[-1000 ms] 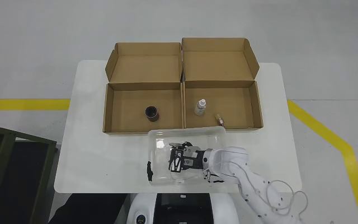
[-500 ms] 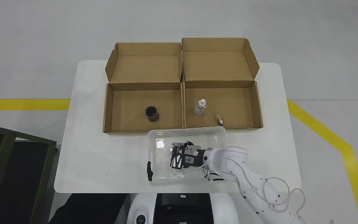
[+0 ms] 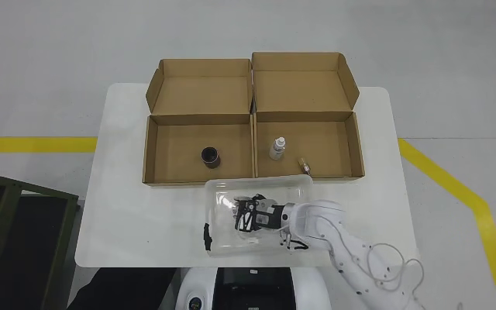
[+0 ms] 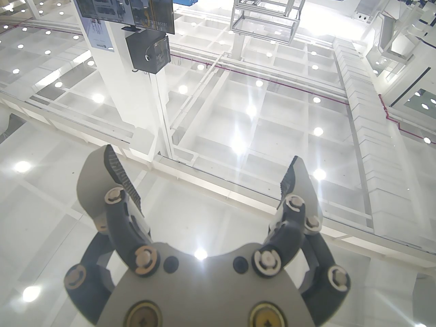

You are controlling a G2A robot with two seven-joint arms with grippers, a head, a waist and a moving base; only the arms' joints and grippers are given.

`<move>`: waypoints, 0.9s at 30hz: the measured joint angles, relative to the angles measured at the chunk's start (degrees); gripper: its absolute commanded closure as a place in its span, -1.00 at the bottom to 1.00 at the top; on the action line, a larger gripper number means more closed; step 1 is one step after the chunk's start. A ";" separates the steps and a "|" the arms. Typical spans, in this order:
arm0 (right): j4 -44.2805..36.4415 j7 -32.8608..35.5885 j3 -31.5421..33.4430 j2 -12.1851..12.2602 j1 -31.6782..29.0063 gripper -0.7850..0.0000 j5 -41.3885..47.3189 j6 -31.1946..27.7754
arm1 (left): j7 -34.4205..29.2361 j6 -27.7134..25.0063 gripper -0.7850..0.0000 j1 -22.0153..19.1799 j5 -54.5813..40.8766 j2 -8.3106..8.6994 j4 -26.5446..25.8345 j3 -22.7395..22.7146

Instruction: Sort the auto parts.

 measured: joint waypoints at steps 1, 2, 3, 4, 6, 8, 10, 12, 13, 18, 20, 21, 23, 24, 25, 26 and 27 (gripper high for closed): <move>-0.95 -0.02 0.24 0.07 -0.20 1.00 0.59 -0.18 | 0.00 0.00 -1.00 0.00 0.00 0.00 0.00 0.00; -1.65 -0.03 0.44 0.14 -0.36 1.00 1.02 -0.31 | 0.00 0.00 -1.00 0.00 0.00 0.00 0.00 0.00; -2.36 -0.06 0.66 0.20 -0.51 1.00 1.46 -0.43 | 0.00 0.00 -1.00 0.00 0.00 0.00 0.00 0.00; -3.27 -0.18 0.97 0.28 -0.75 1.00 2.16 -0.56 | 0.00 0.00 -1.00 0.00 0.00 0.00 0.00 0.00; -4.68 -0.59 1.54 0.39 -1.18 1.00 3.75 -0.72 | 0.00 0.00 -1.00 0.00 0.00 0.00 0.00 0.00; -7.01 -0.91 2.23 0.53 -1.57 1.00 5.27 -0.76 | 0.00 0.00 -1.00 0.00 0.00 0.00 0.00 0.00; -9.62 -1.43 2.92 0.66 -2.17 1.00 6.70 -0.28 | 0.00 0.00 -1.00 0.00 0.00 0.00 0.00 0.00; -11.71 -2.02 3.39 0.75 -2.66 1.00 7.83 0.23 | 0.00 0.00 -1.00 0.00 0.00 0.00 0.00 0.00; -12.88 -2.28 3.69 0.80 -2.91 1.00 8.52 0.59 | 0.00 0.00 -1.00 0.00 0.00 0.00 0.00 0.00; -16.26 -4.19 4.40 0.78 -3.16 1.00 11.61 2.56 | 0.00 0.00 -1.00 0.00 0.00 0.00 0.00 0.00; -17.28 -5.37 4.55 0.72 -3.00 1.00 12.81 3.46 | 0.00 0.00 -1.00 0.00 0.00 0.00 0.00 0.00; -17.70 -5.93 4.63 0.68 -2.87 1.00 13.35 3.85 | 0.00 0.00 -1.00 0.00 0.00 0.00 0.00 0.00; -18.89 -6.90 5.03 0.63 -2.42 1.00 14.11 4.85 | 0.00 0.00 -1.00 0.00 0.00 0.00 0.00 0.00; -19.57 -7.28 5.30 0.61 -2.25 1.00 14.29 5.35 | 0.00 0.00 -1.00 0.00 0.00 0.00 0.00 0.00; -20.52 -7.83 5.71 0.61 -2.14 1.00 14.65 6.00 | 0.00 0.00 -1.00 0.00 0.00 0.00 0.00 0.00; -21.17 -8.20 6.05 0.62 -2.13 1.00 14.97 6.41 | 0.00 0.00 -1.00 0.00 0.00 0.00 0.00 0.00; -21.75 -8.49 6.40 0.64 -2.15 1.00 15.25 6.69 | 0.00 0.00 -1.00 0.00 0.00 0.00 0.00 0.00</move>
